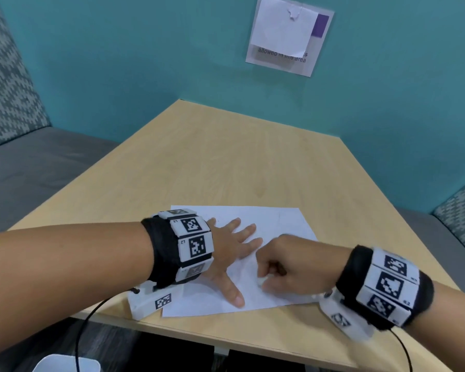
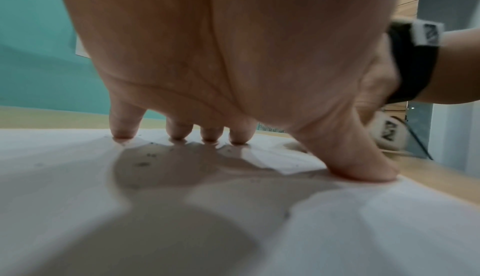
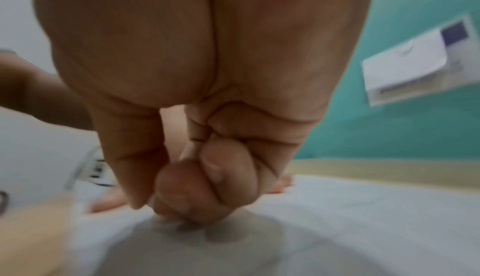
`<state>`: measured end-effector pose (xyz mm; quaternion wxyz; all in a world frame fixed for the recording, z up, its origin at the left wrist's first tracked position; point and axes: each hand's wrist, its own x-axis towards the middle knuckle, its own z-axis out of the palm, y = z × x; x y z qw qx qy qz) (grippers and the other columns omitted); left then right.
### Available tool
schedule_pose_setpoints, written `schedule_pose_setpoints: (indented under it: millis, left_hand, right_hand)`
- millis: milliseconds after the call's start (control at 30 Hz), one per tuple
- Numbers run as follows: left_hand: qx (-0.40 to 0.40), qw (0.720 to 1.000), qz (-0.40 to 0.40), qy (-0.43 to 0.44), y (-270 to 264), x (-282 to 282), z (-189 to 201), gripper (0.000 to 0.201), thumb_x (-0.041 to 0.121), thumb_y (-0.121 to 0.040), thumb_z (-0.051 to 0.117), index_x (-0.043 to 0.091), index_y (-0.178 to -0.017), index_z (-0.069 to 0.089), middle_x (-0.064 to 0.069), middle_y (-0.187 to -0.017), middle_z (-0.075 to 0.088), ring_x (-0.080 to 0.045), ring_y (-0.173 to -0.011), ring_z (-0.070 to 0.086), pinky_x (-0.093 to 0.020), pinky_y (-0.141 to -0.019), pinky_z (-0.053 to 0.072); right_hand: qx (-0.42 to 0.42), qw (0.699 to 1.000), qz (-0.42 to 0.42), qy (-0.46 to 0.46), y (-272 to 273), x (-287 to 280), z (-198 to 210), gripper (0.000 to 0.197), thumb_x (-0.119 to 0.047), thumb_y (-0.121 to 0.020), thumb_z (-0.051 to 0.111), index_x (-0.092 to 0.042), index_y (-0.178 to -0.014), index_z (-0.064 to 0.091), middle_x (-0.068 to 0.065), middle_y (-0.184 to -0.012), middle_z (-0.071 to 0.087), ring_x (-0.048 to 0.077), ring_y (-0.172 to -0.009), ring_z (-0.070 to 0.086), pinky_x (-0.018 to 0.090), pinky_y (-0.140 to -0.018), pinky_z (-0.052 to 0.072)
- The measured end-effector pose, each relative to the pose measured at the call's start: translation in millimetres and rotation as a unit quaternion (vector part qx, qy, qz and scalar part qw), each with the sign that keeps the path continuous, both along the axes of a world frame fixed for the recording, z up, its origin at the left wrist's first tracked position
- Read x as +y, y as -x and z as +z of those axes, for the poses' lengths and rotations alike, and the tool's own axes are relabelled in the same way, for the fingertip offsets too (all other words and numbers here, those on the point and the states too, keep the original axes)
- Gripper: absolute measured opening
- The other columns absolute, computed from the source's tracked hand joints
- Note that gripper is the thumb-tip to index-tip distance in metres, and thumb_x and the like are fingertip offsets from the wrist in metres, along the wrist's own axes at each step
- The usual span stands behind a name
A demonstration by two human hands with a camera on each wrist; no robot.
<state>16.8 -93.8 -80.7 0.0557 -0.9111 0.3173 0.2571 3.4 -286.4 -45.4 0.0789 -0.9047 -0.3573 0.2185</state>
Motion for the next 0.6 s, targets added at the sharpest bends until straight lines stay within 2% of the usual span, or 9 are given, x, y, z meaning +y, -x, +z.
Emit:
schedule_pose_setpoints:
  millis: [67, 200, 333, 500, 600]
  left_hand:
    - [0.0, 1.0, 0.001, -0.004, 1, -1, 0, 0.125, 0.079, -0.074, 0.061, 0.034, -0.154, -0.024, 0.005, -0.162, -0.031, -0.026, -0.15, -0.026, -0.067, -0.117, 0.001]
    - [-0.003, 1.0, 0.003, -0.007, 1, -2, 1, 0.125, 0.079, -0.075, 0.061, 0.032, -0.155, -0.022, 0.005, -0.162, -0.031, -0.027, -0.15, -0.025, -0.067, -0.117, -0.001]
    - [0.008, 1.0, 0.007, -0.009, 2, -2, 4, 0.124, 0.077, -0.076, 0.061, 0.033, -0.155, -0.023, 0.006, -0.161, -0.032, -0.025, -0.15, -0.026, -0.066, -0.117, -0.001]
    - [0.003, 1.0, 0.009, -0.005, 2, -2, 3, 0.125, 0.078, -0.075, 0.061, 0.032, -0.155, -0.023, 0.005, -0.161, -0.032, -0.025, -0.15, -0.026, -0.065, -0.118, -0.002]
    - [0.0, 1.0, 0.009, -0.007, 4, -1, 4, 0.124, 0.078, -0.075, 0.061, 0.031, -0.155, -0.022, 0.005, -0.162, -0.031, -0.024, -0.15, -0.025, -0.065, -0.118, -0.002]
  right_hand:
    - [-0.015, 1.0, -0.018, -0.003, -4, -5, 2, 0.012, -0.023, -0.084, 0.064, -0.014, -0.092, 0.067, 0.001, -0.083, 0.07, 0.014, -0.071, 0.058, 0.031, -0.07, 0.051]
    - [0.03, 0.999, 0.039, -0.019, 23, 5, -5, 0.014, -0.03, -0.083, 0.064, -0.019, -0.091, 0.066, -0.004, -0.074, 0.065, 0.008, -0.063, 0.053, 0.029, -0.066, 0.05]
    - [-0.016, 1.0, -0.022, -0.004, -2, -8, 1, 0.011, -0.025, -0.083, 0.063, -0.016, -0.089, 0.067, -0.001, -0.079, 0.068, 0.007, -0.064, 0.052, 0.025, -0.065, 0.048]
    - [0.015, 1.0, 0.016, -0.006, 16, -2, -4, 0.013, -0.029, -0.084, 0.063, -0.018, -0.09, 0.066, -0.005, -0.073, 0.064, 0.007, -0.062, 0.053, 0.025, -0.065, 0.049]
    - [-0.013, 0.999, -0.031, 0.016, -4, -12, 2, 0.013, -0.026, -0.084, 0.063, -0.015, -0.09, 0.067, -0.003, -0.076, 0.067, 0.004, -0.06, 0.049, 0.024, -0.065, 0.047]
